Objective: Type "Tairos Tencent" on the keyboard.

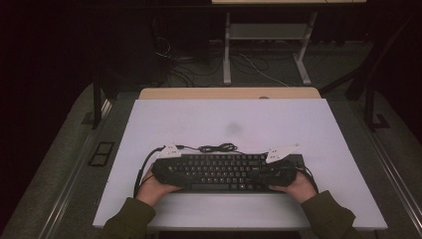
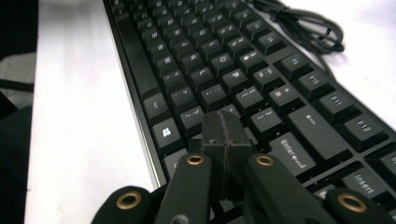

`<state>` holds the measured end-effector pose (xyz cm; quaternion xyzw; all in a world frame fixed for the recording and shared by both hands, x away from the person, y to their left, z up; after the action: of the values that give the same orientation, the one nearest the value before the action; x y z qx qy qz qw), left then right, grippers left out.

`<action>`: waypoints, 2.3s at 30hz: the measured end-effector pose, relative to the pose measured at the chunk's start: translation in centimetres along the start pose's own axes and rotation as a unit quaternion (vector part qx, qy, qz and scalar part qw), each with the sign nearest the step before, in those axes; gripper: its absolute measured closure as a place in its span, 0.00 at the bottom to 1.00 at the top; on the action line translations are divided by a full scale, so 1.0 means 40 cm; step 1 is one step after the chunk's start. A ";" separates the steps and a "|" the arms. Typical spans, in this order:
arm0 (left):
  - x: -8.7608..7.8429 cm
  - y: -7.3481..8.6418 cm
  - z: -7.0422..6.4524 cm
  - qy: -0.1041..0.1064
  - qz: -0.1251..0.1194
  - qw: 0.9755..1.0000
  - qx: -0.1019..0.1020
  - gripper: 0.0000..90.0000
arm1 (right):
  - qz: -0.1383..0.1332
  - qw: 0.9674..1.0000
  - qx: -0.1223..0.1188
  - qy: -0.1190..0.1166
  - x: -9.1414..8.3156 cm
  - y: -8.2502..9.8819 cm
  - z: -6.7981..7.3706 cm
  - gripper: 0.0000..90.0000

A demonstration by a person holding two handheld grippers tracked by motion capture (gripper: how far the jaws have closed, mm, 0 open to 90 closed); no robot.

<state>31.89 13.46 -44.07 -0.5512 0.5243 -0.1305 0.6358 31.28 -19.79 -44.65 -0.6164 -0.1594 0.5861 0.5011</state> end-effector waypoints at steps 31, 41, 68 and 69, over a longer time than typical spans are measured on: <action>-0.004 -0.001 -0.003 -0.003 -0.014 1.000 -0.007 0.16 | -0.080 0.996 0.035 0.019 0.031 -0.076 -0.013 0.26; -0.008 -0.004 0.001 -0.010 -0.021 1.000 -0.009 0.18 | -0.100 0.994 0.033 0.018 0.055 -0.102 -0.011 0.22; 0.002 -0.013 0.015 -0.009 -0.028 0.999 -0.012 0.58 | -0.094 0.995 0.028 0.008 0.124 -0.126 -0.011 0.22; 0.003 -0.013 0.016 -0.010 -0.027 1.000 -0.013 0.60 | -0.094 0.995 0.029 0.007 0.124 -0.125 -0.011 0.22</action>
<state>32.69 13.55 -43.78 -0.5744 0.5045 -0.1355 0.6302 34.91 -13.83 -43.49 -0.5882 -0.1957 0.5365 0.5726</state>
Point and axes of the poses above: each handheld gripper's, and its own axes: x roughly forward along the jaws, y roughly out of its underside, z roughly to its left, the point moved 2 cm from there along x, roughly forward along the jaws, and after that the axes turned 5 degrees about -z, right-handed, at the moved point
